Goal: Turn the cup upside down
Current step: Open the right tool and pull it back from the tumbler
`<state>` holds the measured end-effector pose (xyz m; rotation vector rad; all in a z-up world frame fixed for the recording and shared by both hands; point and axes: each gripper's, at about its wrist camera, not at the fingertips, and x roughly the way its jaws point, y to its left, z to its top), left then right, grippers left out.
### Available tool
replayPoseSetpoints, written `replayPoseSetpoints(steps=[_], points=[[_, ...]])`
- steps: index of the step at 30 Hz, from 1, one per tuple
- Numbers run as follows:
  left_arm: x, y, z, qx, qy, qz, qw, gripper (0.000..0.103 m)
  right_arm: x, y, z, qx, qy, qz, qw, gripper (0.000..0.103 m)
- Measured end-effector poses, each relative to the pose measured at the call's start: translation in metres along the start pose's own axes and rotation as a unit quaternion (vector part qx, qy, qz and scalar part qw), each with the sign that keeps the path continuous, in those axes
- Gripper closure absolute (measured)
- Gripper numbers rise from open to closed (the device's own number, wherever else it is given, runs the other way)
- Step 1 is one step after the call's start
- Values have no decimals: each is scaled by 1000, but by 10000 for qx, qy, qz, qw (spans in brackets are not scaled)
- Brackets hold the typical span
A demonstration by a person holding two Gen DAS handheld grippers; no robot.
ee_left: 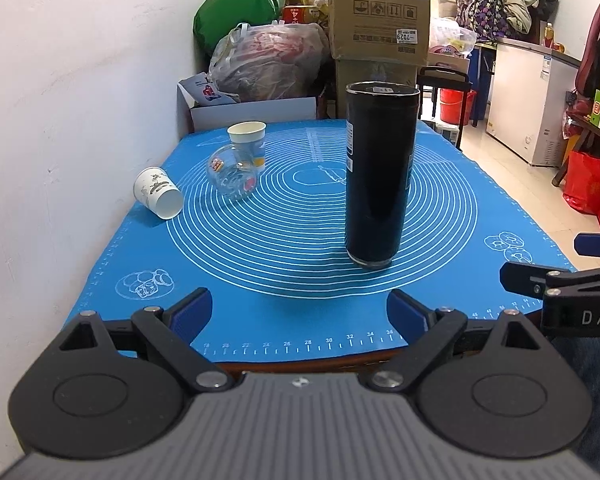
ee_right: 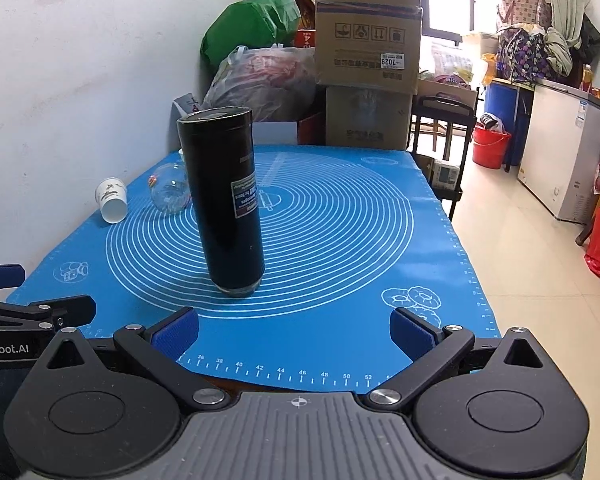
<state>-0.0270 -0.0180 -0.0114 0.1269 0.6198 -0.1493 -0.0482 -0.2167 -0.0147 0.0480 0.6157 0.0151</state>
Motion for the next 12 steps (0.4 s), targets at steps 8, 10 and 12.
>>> replayPoseSetpoints(steps=[8,10,12], points=[[0,-1,0,12,-2,2,10000,9,0,-1,-1,-5,47,-5,10000,0],[1,-2,0,21,0,7,10000,9,0,-2,-1,-4,50,-8,10000,0],[2,-2,0,13,13,-1,10000,9,1,-1,-1,-11,63,-7,10000,0]])
